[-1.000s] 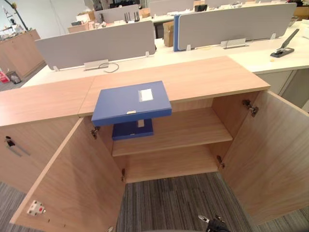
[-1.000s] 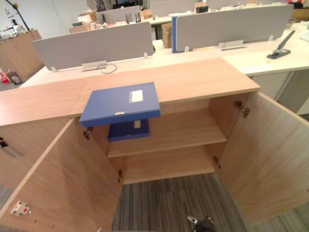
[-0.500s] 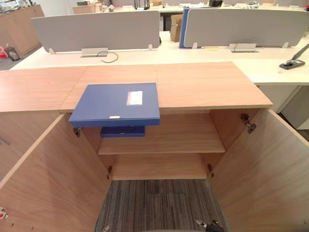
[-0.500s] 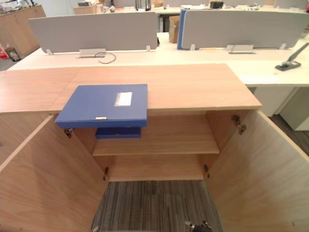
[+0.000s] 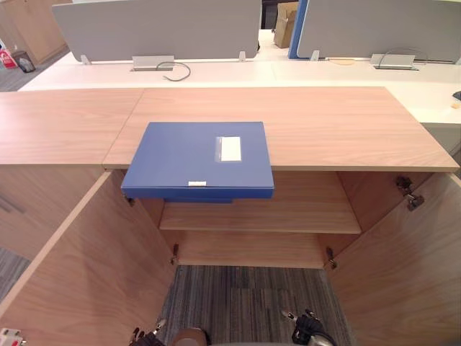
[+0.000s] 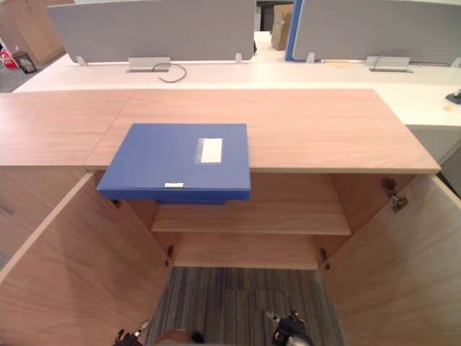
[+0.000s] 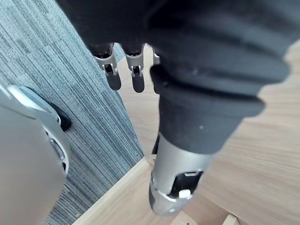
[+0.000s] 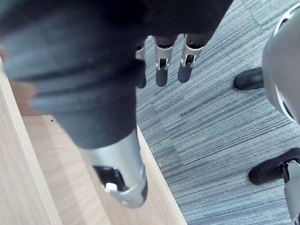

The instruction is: Walk over to the cabinet, pick up the folder, carry it to the office cabinet, place the folder inside the office cabinet, then close the office cabinet door

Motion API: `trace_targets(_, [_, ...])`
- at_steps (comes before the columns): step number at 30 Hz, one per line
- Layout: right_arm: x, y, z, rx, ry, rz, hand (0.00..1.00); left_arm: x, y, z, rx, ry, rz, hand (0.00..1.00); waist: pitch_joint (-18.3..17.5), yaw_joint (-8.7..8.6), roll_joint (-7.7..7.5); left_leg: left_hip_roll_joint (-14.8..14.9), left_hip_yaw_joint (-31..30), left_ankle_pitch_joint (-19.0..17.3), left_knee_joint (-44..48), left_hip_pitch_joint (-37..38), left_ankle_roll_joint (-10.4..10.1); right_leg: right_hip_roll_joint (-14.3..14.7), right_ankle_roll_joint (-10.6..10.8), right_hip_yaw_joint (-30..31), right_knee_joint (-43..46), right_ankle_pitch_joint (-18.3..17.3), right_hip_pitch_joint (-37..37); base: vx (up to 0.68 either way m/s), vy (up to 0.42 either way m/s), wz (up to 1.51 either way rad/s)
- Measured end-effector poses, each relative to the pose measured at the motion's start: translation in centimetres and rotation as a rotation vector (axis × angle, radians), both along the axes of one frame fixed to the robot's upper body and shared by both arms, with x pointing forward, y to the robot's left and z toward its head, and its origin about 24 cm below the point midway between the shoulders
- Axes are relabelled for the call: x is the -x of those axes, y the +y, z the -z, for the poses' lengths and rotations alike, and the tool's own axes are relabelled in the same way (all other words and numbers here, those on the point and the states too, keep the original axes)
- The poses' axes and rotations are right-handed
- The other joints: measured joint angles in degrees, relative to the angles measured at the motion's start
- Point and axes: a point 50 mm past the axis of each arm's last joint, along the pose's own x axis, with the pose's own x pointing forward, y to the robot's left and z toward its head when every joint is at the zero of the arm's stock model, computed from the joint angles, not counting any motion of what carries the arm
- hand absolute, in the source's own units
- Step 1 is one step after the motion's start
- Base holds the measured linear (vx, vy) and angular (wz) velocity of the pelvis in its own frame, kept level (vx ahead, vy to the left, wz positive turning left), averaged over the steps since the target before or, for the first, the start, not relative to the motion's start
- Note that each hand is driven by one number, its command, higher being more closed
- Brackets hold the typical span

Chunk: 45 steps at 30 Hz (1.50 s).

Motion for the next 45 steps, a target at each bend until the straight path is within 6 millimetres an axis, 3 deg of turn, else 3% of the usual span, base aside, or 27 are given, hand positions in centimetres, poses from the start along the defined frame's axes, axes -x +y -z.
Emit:
trace_targets(2, [0.0, -0.1, 0.0, 0.002, -0.001, -0.003, 0.00, -0.5, -0.1, -0.1, 0.031, -0.044, -0.011, 0.00, -0.12, -0.15, -0.06, -0.33, 0.11, 2.34, -3.94, 1.29, -0.27, 0.11, 0.04, 0.23, -0.03, 0.28, -0.62, -0.04, -0.046, -0.05])
trace_targets(6, [0.5, -0.6, 0.1, 0.011, 0.018, -0.021, 0.00, -5.0, -0.9, -2.4, 0.125, -0.351, 0.022, 0.00, -0.41, -0.77, -0.08, 0.19, -0.27, 8.27, -13.57, 3.82, -1.11, 2.13, -0.77, 0.71, -1.31, 1.87, -2.11, -0.08, -0.082, -0.04])
trace_targets(10, [1.7, -1.1, 0.4, 0.016, 0.056, -0.055, 0.00, -7.6, -0.7, -5.1, 0.203, -0.614, -0.056, 0.00, -1.45, -1.31, -0.04, 0.52, -0.15, 9.37, -15.88, 4.38, -1.18, 3.21, -1.20, 2.30, -1.76, 2.62, -3.26, -0.05, -0.025, -0.21])
trace_targets(13, [2.0, -1.3, 0.4, 0.031, 0.076, -0.116, 0.00, -9.3, -0.3, -8.1, 0.206, -0.807, -0.107, 0.00, -1.59, -1.48, -0.04, 0.12, 0.07, 9.49, -16.41, 4.46, -0.99, 2.98, -1.03, 3.51, -2.35, 3.37, -3.79, -0.04, 0.051, -0.18])
trace_targets(16, [1.7, -1.0, 0.4, 0.034, 0.073, -0.152, 0.00, -9.6, -0.1, -9.4, 0.179, -0.857, -0.104, 0.00, -1.60, -1.27, -0.07, -0.25, 0.15, 9.67, -16.72, 4.44, -0.73, 2.75, -0.97, 3.55, -3.30, 3.93, -3.67, -0.03, 0.055, -0.02])
trace_targets(23, [1.2, -0.5, 0.3, 0.040, 0.068, -0.208, 0.00, -7.6, 0.1, -9.5, 0.049, -0.711, -0.106, 0.00, -1.76, -0.35, -0.19, -0.72, -0.29, 10.05, -17.64, 4.73, -0.25, 2.48, -0.94, 3.01, -3.82, 4.16, -3.14, -0.02, 0.017, 0.04])
trace_targets(26, [1.1, -0.4, 0.3, 0.052, 0.067, -0.214, 0.00, -7.5, 0.2, -10.4, -0.055, -0.675, -0.058, 0.00, -1.74, -0.13, -0.20, -0.88, -0.96, 10.07, -17.66, 5.39, -0.24, 2.37, -0.94, 1.90, -4.08, 4.16, -1.86, -0.02, -0.008, 0.13])
trace_targets(29, [1.1, -0.1, 0.2, 0.068, 0.061, -0.244, 0.00, -7.9, 0.6, -12.7, -0.205, -0.690, -0.006, 0.00, -1.90, 0.12, -0.20, -0.83, -1.53, 10.19, -17.64, 5.51, -0.18, 2.29, -0.91, 1.46, -4.14, 4.13, -1.39, -0.05, -0.007, 0.10])
trace_targets(34, [1.6, 0.0, 0.3, 0.073, 0.072, -0.233, 0.00, -8.9, 1.9, -19.2, -0.654, -0.762, 0.090, 0.00, -2.28, 0.92, -0.65, -0.77, -2.80, 10.34, -17.32, 5.30, -0.15, 1.96, -0.78, 0.13, -3.87, 4.06, -0.79, -0.04, -0.005, 0.13])
trace_targets(39, [1.7, 0.7, 0.4, 0.075, 0.082, -0.242, 0.00, -8.1, 2.9, -25.5, -1.086, -0.797, -0.007, 0.00, -3.47, 1.34, -2.05, -0.74, -2.95, 10.33, -17.40, 5.28, -0.13, 1.91, -0.58, -0.06, -3.80, 3.93, -0.75, -0.01, 0.000, 0.01])
trace_targets(43, [1.2, 1.5, 0.4, 0.062, 0.074, -0.251, 0.00, -9.2, 0.9, -30.5, -1.350, -0.932, -0.084, 0.00, -4.12, 1.66, -2.33, -0.81, -3.08, 10.33, -17.48, 5.32, -0.13, 1.91, -0.48, -0.20, -3.69, 3.87, -0.71, 0.00, 0.000, 0.00])
trace_targets(45, [0.9, 2.4, 0.4, 0.062, 0.070, -0.309, 0.00, -10.0, -1.9, -33.1, -1.537, -1.059, -0.033, 0.00, -5.32, 1.46, -2.08, -0.90, -3.04, 10.34, -17.62, 5.24, -0.15, 1.99, -0.39, -0.08, -3.80, 3.80, -0.86, 0.00, 0.000, 0.00])
